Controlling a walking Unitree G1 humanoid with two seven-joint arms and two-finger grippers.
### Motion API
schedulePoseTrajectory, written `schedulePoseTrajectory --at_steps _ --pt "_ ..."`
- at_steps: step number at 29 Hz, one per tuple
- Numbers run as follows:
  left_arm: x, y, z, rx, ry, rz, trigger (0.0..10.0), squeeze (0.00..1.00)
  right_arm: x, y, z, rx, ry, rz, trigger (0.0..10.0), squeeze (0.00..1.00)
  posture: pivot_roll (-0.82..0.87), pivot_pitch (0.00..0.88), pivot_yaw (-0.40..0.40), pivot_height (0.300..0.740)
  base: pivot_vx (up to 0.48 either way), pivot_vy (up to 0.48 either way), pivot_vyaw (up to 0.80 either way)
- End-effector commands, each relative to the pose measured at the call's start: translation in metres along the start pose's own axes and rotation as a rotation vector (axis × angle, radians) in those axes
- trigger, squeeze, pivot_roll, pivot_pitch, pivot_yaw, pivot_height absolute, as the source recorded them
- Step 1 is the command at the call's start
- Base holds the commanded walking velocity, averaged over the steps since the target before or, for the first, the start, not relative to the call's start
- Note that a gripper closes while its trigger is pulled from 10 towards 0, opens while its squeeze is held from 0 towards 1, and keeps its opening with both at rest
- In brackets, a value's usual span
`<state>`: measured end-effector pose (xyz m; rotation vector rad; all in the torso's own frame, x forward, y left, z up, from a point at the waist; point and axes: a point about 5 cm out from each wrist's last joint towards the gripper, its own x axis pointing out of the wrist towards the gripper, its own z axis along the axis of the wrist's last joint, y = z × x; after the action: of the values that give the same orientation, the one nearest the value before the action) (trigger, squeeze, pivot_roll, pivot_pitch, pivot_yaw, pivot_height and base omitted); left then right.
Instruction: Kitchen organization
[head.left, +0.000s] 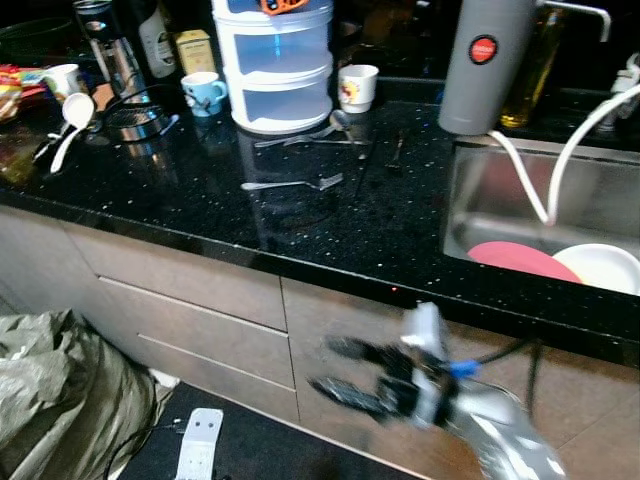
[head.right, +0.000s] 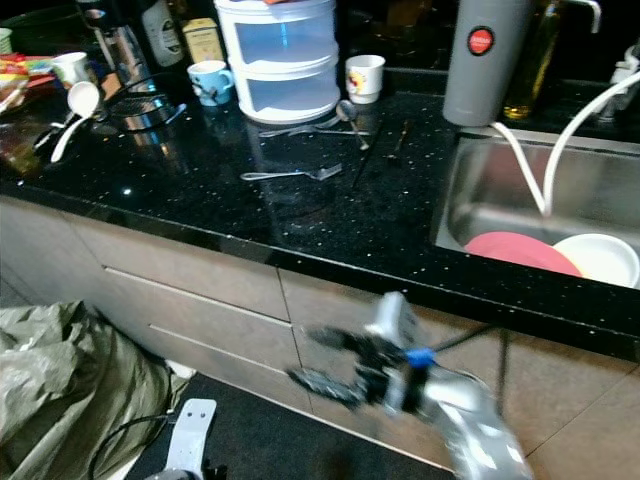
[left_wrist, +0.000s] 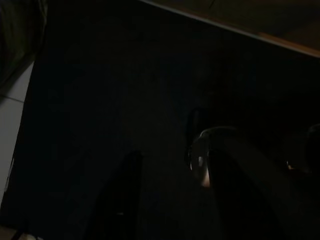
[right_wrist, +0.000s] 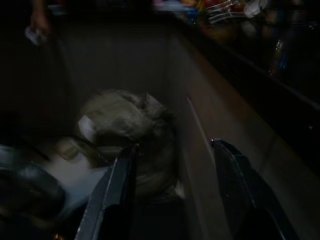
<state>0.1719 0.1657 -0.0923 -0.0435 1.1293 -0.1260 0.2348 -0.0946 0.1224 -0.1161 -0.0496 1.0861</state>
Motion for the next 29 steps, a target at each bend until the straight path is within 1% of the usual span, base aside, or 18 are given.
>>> schedulePoseTrajectory --at_steps 1,2,3,4,5,7,8,10,11,12,13,14,16,17,18,22,26,29 --pt "-0.002 0.008 -0.001 0.024 0.013 0.017 10.0 0.00 0.004 0.003 -0.006 -0.035 0.047 -0.026 10.0 0.00 -0.13 0.007 0.092 0.740 0.000 0.000 0.00" --pt "-0.002 0.008 -0.001 0.025 0.014 0.017 10.0 0.00 0.007 0.004 -0.006 -0.053 0.064 -0.043 10.0 0.00 -0.13 0.008 0.093 0.740 0.000 0.000 0.00" --pt "-0.002 0.009 -0.001 0.031 0.015 0.017 10.0 0.00 0.011 0.003 -0.007 -0.134 0.115 -0.069 10.0 0.00 -0.13 0.005 0.094 0.740 0.000 0.000 0.00" --pt "-0.002 0.009 -0.001 0.031 0.015 0.017 10.0 0.00 0.011 0.003 -0.007 -0.134 0.115 -0.069 10.0 0.00 -0.13 0.005 0.094 0.740 0.000 0.000 0.00" --pt "-0.002 0.009 -0.001 0.033 0.015 0.017 10.0 0.00 0.013 0.001 -0.006 -0.171 0.127 -0.086 10.0 0.00 -0.13 0.006 0.091 0.740 0.000 0.000 0.00" --pt "-0.002 0.009 -0.001 0.033 0.015 0.017 10.0 0.00 0.013 0.001 -0.006 -0.171 0.127 -0.086 10.0 0.00 -0.13 0.006 0.091 0.740 0.000 0.000 0.00" --pt "-0.002 0.009 0.000 0.036 0.014 0.018 10.0 0.00 0.017 0.003 -0.006 -0.238 0.153 -0.084 10.0 0.00 -0.12 0.000 0.086 0.740 0.000 0.000 0.00" --pt "-0.002 0.009 0.000 0.036 0.014 0.018 10.0 0.00 0.017 0.003 -0.006 -0.238 0.153 -0.084 10.0 0.00 -0.12 0.000 0.086 0.740 0.000 0.000 0.00" --pt "-0.002 0.009 0.000 0.038 0.012 0.017 10.0 0.00 0.021 0.007 -0.007 -0.302 0.176 -0.060 10.0 0.00 -0.12 0.000 0.083 0.740 0.000 0.000 0.00" --pt "-0.002 0.008 0.000 0.039 0.011 0.016 10.0 0.00 0.025 0.011 -0.010 -0.398 0.217 -0.041 10.0 0.00 -0.11 0.000 0.075 0.740 0.000 0.000 0.00" --pt "-0.002 0.008 0.000 0.039 0.011 0.016 10.0 0.00 0.025 0.011 -0.010 -0.398 0.217 -0.041 10.0 0.00 -0.11 0.000 0.075 0.740 0.000 0.000 0.00" --pt "-0.001 0.008 0.000 0.038 0.010 0.015 10.0 0.00 0.027 0.014 -0.013 -0.476 0.247 -0.018 10.0 0.00 -0.11 0.000 0.073 0.740 0.000 0.000 0.00" --pt "-0.001 0.007 0.000 0.036 0.010 0.015 10.0 0.00 0.029 0.015 -0.014 -0.491 0.242 -0.025 10.0 0.00 -0.11 0.000 0.067 0.740 0.000 0.000 0.00" --pt "-0.001 0.007 0.000 0.034 0.009 0.015 10.0 0.00 0.030 0.017 -0.014 -0.524 0.233 -0.022 10.0 0.00 -0.11 0.000 0.063 0.740 0.000 0.000 0.00" --pt "-0.001 0.007 0.000 0.030 0.009 0.014 10.0 0.00 0.031 0.018 -0.013 -0.540 0.200 -0.058 10.0 0.00 -0.11 0.003 0.059 0.740 0.000 0.000 0.00" --pt "-0.001 0.006 0.000 0.024 0.008 0.013 10.0 0.00 0.033 0.025 -0.020 -0.607 0.248 -0.012 10.0 0.00 -0.11 0.014 0.058 0.740 0.000 0.000 0.00" --pt "-0.001 0.005 0.000 0.022 0.009 0.010 10.0 0.00 0.034 0.023 -0.026 -0.604 0.311 -0.008 10.0 0.00 -0.11 0.029 0.055 0.740 0.000 0.000 0.00" --pt "-0.001 0.005 0.000 0.021 0.007 0.008 10.0 0.00 0.035 0.023 -0.026 -0.618 0.321 -0.005 10.0 0.00 -0.12 0.037 0.053 0.740 0.000 0.000 0.00"
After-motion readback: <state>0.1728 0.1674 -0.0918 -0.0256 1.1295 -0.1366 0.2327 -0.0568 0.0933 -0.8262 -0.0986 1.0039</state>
